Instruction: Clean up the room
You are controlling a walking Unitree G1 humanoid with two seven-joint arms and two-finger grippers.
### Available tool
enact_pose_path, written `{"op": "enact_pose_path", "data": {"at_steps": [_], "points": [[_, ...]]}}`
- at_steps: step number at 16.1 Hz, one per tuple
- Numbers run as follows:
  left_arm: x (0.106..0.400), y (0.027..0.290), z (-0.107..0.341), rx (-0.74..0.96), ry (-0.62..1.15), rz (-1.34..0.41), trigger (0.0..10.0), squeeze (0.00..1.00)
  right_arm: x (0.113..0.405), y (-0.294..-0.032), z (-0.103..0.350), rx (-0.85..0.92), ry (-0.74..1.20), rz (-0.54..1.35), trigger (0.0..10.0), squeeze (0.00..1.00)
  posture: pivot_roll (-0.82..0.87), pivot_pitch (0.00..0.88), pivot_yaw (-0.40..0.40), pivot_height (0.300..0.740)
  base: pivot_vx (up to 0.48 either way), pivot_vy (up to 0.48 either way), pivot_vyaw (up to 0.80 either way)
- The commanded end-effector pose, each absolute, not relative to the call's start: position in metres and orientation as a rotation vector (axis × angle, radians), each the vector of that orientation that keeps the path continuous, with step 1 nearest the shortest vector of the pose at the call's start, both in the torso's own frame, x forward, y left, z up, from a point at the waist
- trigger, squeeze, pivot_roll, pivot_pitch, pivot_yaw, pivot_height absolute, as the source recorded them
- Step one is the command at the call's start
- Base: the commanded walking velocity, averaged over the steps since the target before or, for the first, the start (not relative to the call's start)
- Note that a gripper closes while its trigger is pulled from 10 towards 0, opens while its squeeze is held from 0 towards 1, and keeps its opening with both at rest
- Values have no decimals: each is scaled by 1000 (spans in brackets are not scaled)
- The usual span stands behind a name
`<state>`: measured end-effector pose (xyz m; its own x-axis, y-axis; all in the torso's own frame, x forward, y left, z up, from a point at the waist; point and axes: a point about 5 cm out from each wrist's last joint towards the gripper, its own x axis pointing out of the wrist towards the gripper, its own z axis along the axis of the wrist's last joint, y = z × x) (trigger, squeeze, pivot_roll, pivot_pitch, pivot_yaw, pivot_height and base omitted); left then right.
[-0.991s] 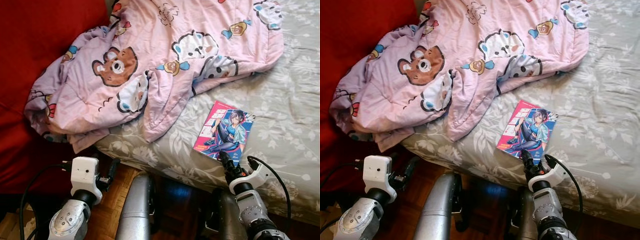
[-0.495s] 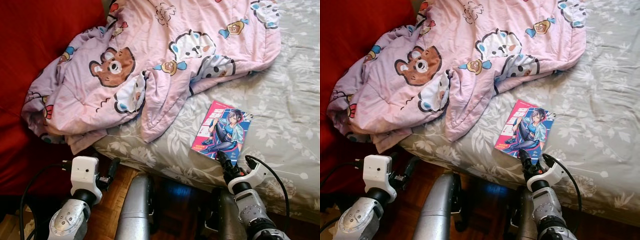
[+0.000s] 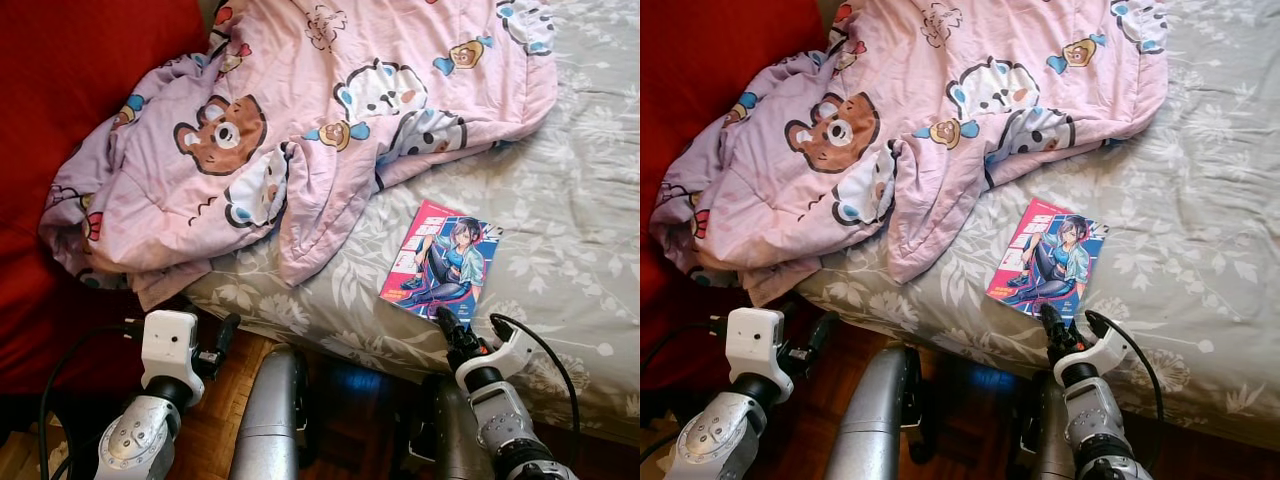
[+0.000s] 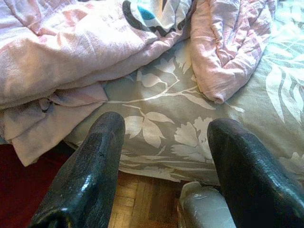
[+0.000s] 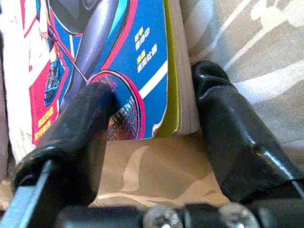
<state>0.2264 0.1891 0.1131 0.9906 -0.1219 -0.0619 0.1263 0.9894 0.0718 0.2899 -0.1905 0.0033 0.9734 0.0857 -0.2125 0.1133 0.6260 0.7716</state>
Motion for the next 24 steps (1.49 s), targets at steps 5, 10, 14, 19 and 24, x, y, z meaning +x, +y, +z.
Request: {"op": "enact_pose_path", "data": {"at_steps": [5, 10, 14, 19, 24], "points": [[224, 193, 107, 75, 89, -106, 10000, 0, 263, -156, -27, 979, 417, 24, 0, 0, 331, 452, 152, 610, 0, 0, 0], [226, 193, 106, 75, 85, -101, 10000, 0, 269, -156, -21, 978, 376, 37, 0, 0, 320, 442, 146, 610, 0, 0, 0], [236, 191, 102, 66, 76, -89, 10000, 0, 264, -153, -21, 973, 315, 46, 0, 0, 275, 408, 112, 610, 0, 0, 0], [251, 188, 98, 54, 50, -71, 10000, 0, 246, -182, -22, 827, 183, -224, 0, 0, 228, 351, 81, 610, 0, 0, 0], [268, 185, 94, 36, 23, -50, 10000, 0, 273, -198, 25, 627, -2, -213, 0, 0, 167, 269, 42, 610, 0, 0, 0]]}}
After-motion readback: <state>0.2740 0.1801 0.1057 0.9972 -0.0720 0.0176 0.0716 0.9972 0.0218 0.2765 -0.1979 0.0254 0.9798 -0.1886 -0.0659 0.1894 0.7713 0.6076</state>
